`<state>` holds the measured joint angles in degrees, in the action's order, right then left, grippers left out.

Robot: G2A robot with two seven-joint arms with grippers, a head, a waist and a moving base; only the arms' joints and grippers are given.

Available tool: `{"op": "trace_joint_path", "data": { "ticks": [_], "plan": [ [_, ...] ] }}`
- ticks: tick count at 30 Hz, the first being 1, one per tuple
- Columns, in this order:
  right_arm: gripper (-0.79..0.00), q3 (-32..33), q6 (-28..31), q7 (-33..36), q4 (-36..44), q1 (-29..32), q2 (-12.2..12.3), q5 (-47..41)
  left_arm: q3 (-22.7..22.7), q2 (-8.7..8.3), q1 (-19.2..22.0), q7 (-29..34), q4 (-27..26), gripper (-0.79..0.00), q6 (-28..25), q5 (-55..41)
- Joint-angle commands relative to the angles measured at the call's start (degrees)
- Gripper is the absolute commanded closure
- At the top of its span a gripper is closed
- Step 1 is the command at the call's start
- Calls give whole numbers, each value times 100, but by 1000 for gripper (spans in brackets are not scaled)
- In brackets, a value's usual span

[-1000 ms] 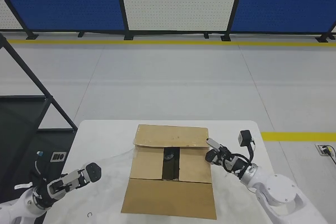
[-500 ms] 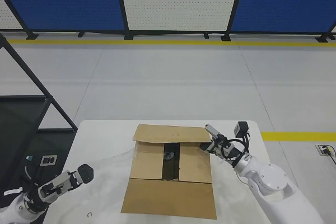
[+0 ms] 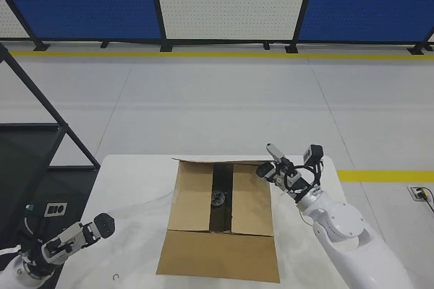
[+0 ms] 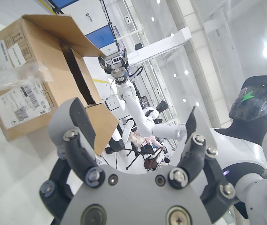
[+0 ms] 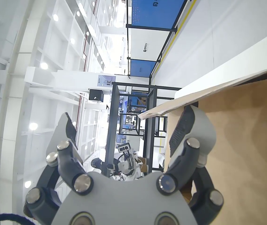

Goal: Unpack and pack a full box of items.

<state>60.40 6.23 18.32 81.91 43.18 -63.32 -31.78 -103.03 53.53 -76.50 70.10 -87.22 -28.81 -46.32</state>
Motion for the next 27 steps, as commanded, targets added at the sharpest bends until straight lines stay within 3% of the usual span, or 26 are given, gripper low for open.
{"op": "trace_joint_path", "data": {
  "ticks": [1,10,27],
  "plan": [
    [-785,0,0,0,0,0,0,0,0,0,0,0,0,-785,0,0],
    [-785,-284,-60,-454,-204,-275,-196,-110,-9,11,-88,-255,-269,-785,100,98],
    [-785,-1023,277,-1259,-2190,-1538,-932,-702,-142,41,-363,-403,-355,-785,37,31]
  ]
}}
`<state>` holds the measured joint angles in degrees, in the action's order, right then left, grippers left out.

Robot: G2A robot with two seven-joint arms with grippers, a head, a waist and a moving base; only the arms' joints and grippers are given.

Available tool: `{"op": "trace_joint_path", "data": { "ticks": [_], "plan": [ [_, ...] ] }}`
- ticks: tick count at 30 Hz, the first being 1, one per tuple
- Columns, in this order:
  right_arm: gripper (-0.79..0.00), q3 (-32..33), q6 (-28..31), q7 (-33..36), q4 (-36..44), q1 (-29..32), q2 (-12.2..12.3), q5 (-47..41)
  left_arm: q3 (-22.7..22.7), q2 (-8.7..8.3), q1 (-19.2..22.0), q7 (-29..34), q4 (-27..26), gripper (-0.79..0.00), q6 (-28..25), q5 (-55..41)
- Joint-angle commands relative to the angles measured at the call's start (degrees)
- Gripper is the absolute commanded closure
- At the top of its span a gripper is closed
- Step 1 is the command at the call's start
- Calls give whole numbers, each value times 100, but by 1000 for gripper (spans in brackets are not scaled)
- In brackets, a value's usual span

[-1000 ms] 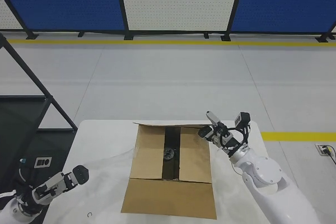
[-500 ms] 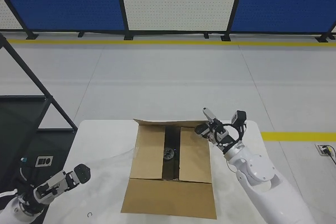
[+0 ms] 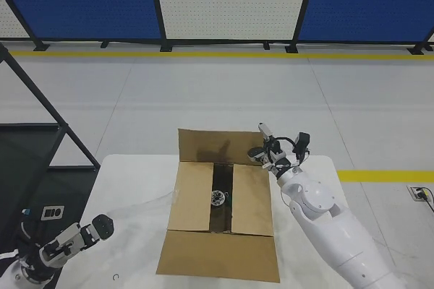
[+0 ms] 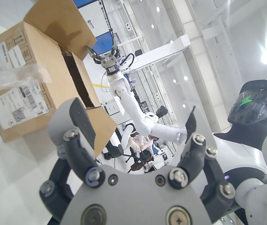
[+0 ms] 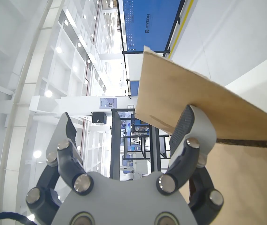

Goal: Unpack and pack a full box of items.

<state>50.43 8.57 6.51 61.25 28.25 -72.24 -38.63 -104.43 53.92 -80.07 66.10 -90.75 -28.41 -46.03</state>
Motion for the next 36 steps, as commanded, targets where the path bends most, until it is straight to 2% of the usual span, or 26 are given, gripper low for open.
{"op": "trace_joint_path", "data": {
  "ticks": [1,13,16,22,36],
  "plan": [
    [-785,-66,25,-110,-227,-90,-82,-43,0,4,-12,-13,1,-785,2,-1],
    [-785,-72,11,-131,-247,-88,-96,-45,2,11,-21,-54,23,-785,-18,75],
    [-785,4,-99,-350,-149,-24,-120,-45,2,11,-21,-54,23,-785,-18,75],
    [-785,-115,-589,-1073,-246,-177,-310,11,-39,28,-159,-370,-189,-785,40,210],
    [-785,-367,-1097,-1004,-1121,-643,-730,71,-143,57,-339,-388,-186,-785,16,86]
  ]
}}
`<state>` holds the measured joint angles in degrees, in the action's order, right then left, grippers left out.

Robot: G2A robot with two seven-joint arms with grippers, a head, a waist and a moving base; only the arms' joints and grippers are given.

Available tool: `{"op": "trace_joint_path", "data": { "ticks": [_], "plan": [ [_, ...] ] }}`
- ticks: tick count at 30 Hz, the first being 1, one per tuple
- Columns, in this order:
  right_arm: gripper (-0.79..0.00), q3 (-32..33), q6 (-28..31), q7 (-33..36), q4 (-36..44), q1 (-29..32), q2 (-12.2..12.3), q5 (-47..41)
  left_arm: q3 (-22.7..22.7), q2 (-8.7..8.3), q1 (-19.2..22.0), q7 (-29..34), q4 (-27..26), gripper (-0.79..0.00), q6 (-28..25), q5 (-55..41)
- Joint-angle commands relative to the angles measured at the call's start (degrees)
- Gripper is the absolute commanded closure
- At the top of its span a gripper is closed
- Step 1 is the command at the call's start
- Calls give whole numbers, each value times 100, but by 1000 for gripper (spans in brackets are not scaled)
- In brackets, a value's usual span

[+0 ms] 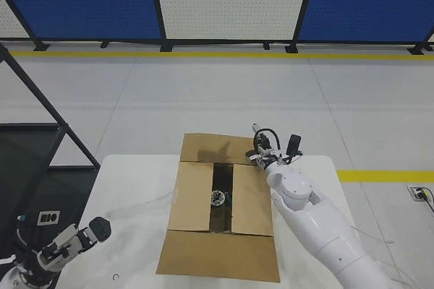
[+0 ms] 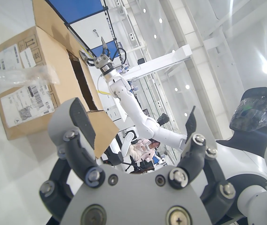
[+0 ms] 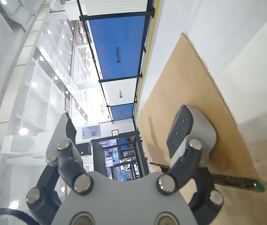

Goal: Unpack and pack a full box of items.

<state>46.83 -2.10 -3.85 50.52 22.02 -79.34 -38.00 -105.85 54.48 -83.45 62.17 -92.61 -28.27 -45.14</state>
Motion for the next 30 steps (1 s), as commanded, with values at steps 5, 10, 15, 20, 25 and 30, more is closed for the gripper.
{"op": "trace_joint_path", "data": {
  "ticks": [5,10,15,20,25,30],
  "plan": [
    [-785,-76,-213,282,-272,-121,-122,156,-3,9,2,30,12,-785,-3,2],
    [-785,-92,-354,551,-440,-190,-197,291,-9,15,16,62,53,-785,1,-5],
    [-785,-18,-372,830,-519,-203,-230,394,-18,22,29,76,74,-785,-10,-12],
    [-785,97,-308,943,-500,-166,-248,483,-21,27,43,103,81,-785,-4,-4],
    [-785,319,16,1041,-290,-40,-237,477,-25,31,65,109,88,-785,14,18],
    [-785,650,457,1330,205,248,-156,484,-37,35,89,85,77,-785,27,39]
  ]
}}
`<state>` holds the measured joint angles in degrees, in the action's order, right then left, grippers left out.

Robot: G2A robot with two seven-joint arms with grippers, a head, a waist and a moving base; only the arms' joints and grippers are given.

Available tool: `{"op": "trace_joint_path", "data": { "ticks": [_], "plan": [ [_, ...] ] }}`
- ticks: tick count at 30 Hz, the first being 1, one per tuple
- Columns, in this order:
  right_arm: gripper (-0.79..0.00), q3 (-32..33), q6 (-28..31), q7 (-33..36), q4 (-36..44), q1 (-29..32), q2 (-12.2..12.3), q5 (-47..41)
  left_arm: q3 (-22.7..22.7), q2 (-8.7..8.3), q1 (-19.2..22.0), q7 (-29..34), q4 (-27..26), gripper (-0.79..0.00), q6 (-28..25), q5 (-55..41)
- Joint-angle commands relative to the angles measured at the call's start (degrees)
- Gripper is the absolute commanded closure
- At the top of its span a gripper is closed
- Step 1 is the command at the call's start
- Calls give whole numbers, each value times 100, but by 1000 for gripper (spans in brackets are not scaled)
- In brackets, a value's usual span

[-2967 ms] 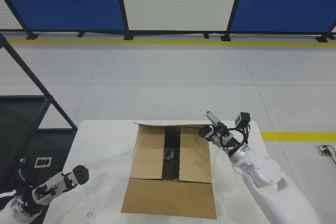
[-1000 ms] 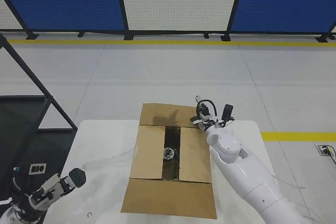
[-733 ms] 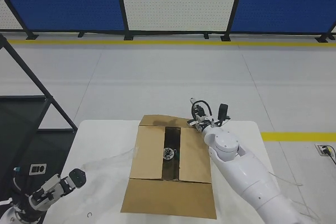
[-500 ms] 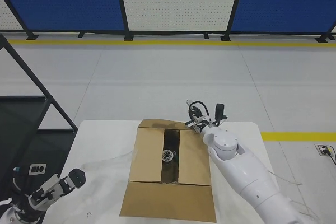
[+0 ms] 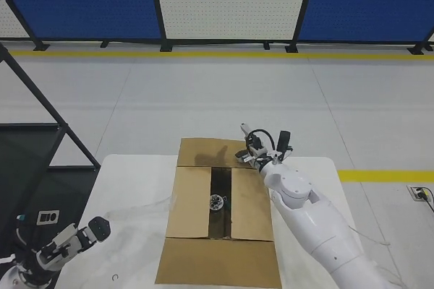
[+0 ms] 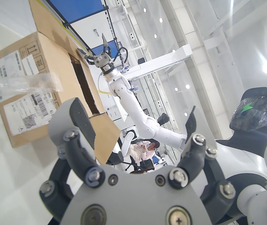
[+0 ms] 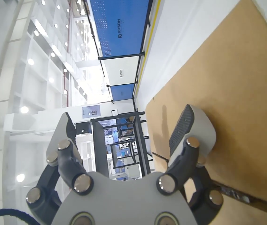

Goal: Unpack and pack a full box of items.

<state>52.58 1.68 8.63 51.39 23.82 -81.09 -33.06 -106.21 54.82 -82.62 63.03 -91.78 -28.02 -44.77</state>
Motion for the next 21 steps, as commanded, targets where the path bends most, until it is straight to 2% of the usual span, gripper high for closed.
{"op": "trace_joint_path", "data": {
  "ticks": [1,8,14,18,21],
  "plan": [
    [-785,161,160,154,247,146,44,-15,-5,1,10,-4,-10,-785,4,5],
    [-785,710,314,1088,1355,807,263,193,-22,8,60,-74,-31,-785,15,33],
    [-785,1107,-126,2066,2277,1356,475,631,-119,-3,132,-56,6,-785,27,109],
    [-785,1239,-227,2015,2444,1476,514,731,-235,-34,136,290,45,-785,30,174],
    [-785,1239,-227,2015,2444,1476,514,731,-235,-34,136,290,45,-785,30,174]
  ]
}}
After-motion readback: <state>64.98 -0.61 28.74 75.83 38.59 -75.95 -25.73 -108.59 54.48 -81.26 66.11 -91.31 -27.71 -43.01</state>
